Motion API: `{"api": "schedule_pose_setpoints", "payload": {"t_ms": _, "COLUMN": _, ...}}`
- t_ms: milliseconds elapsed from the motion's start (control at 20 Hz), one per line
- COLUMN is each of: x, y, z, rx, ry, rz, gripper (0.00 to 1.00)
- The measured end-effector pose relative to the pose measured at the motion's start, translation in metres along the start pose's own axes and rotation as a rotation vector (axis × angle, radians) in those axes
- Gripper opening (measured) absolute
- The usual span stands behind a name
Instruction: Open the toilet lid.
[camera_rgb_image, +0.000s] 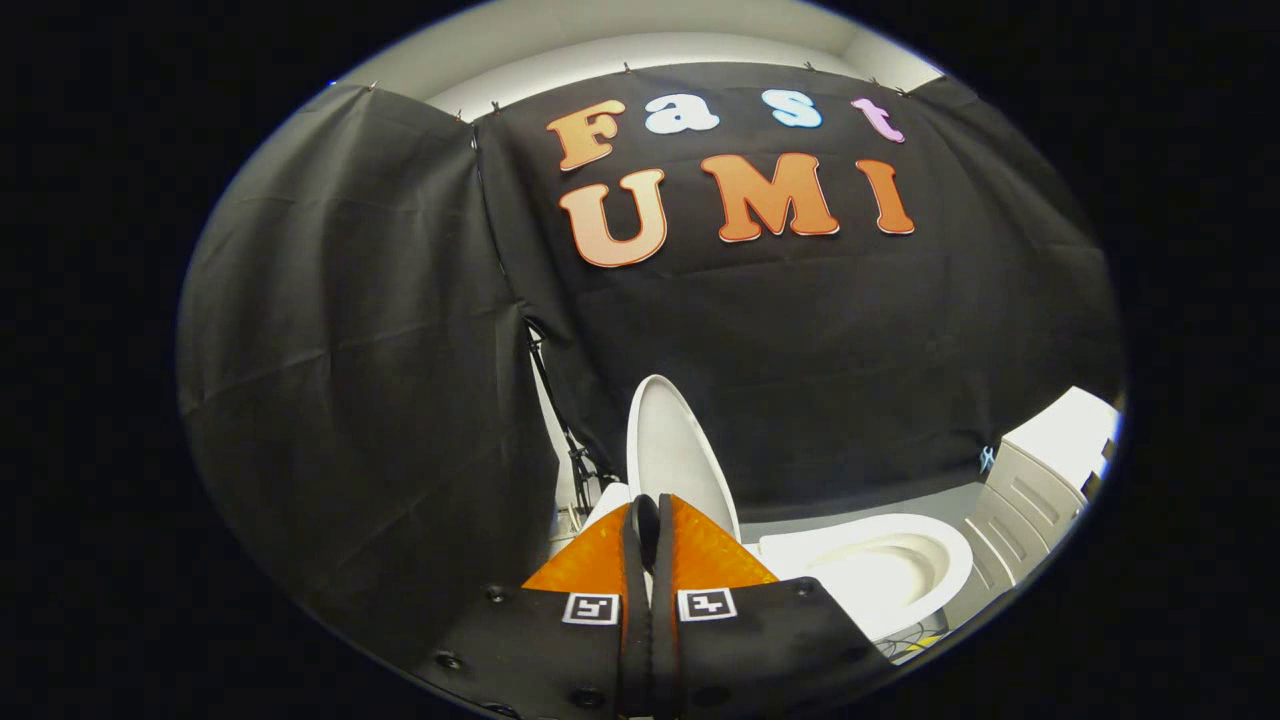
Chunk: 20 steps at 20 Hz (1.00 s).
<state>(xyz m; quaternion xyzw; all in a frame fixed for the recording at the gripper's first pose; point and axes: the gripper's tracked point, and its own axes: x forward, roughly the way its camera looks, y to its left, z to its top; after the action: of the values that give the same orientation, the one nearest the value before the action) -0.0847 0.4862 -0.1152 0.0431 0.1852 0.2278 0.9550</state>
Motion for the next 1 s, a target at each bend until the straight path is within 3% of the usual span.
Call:
{"api": "schedule_pose_setpoints", "payload": {"t_ms": 450, "x": 0.0, "y": 0.009, "z": -0.002, "rx": -0.065, "ry": 0.002, "rz": -0.02, "gripper": 0.08}}
{"api": "schedule_pose_setpoints", "payload": {"t_ms": 600, "x": 0.0, "y": 0.009, "z": -0.008, "rx": -0.054, "ry": 0.021, "rz": -0.006, "gripper": 0.22}}
{"api": "schedule_pose_setpoints", "payload": {"t_ms": 750, "x": -0.004, "y": 0.001, "z": -0.002, "rx": -0.055, "ry": 0.016, "rz": -0.031, "gripper": 0.24}}
{"api": "schedule_pose_setpoints", "payload": {"t_ms": 1000, "x": -0.011, "y": -0.004, "z": 0.012, "rx": -0.044, "ry": -0.012, "rz": -0.033, "gripper": 0.68}}
